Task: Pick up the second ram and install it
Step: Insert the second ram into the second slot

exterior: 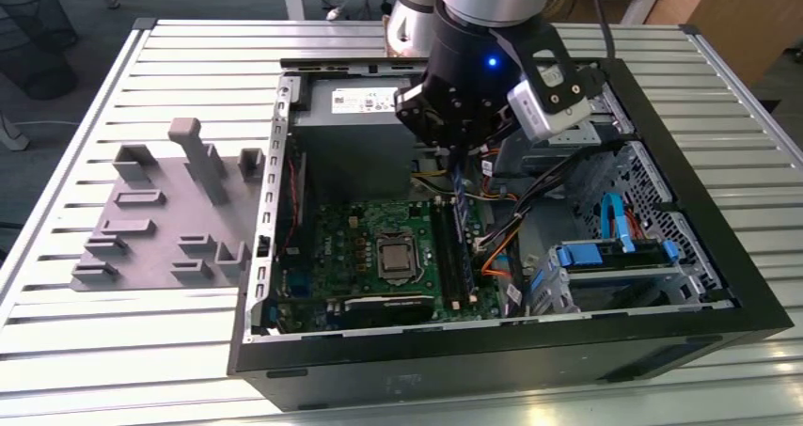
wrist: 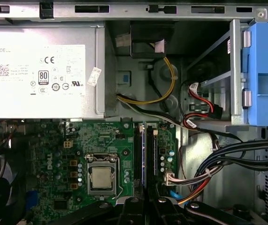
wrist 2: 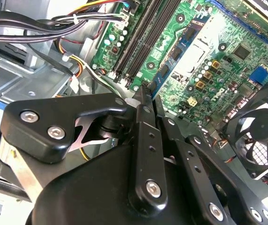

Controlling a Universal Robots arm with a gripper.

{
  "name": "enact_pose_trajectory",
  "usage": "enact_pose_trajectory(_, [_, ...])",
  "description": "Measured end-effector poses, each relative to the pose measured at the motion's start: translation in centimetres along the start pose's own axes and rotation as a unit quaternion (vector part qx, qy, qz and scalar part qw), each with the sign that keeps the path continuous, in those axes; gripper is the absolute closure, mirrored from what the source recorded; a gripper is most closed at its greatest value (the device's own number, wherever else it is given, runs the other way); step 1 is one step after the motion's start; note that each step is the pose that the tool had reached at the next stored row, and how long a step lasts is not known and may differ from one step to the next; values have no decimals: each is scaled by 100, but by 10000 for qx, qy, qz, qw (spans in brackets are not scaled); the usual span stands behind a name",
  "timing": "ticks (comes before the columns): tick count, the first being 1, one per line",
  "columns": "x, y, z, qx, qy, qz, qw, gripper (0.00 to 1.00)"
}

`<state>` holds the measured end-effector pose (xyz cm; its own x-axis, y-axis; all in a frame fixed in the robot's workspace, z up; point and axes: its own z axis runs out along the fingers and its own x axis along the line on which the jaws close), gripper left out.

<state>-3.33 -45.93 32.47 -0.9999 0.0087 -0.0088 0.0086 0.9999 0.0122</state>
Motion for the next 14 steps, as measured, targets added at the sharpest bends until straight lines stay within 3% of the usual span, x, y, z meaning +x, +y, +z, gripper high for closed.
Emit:
enact_pose_trajectory(6, [0,-14,18,3,30,-23,10000,86])
enact_pose_trajectory(14, [-7,-22,55,3,38,-22,10000,86])
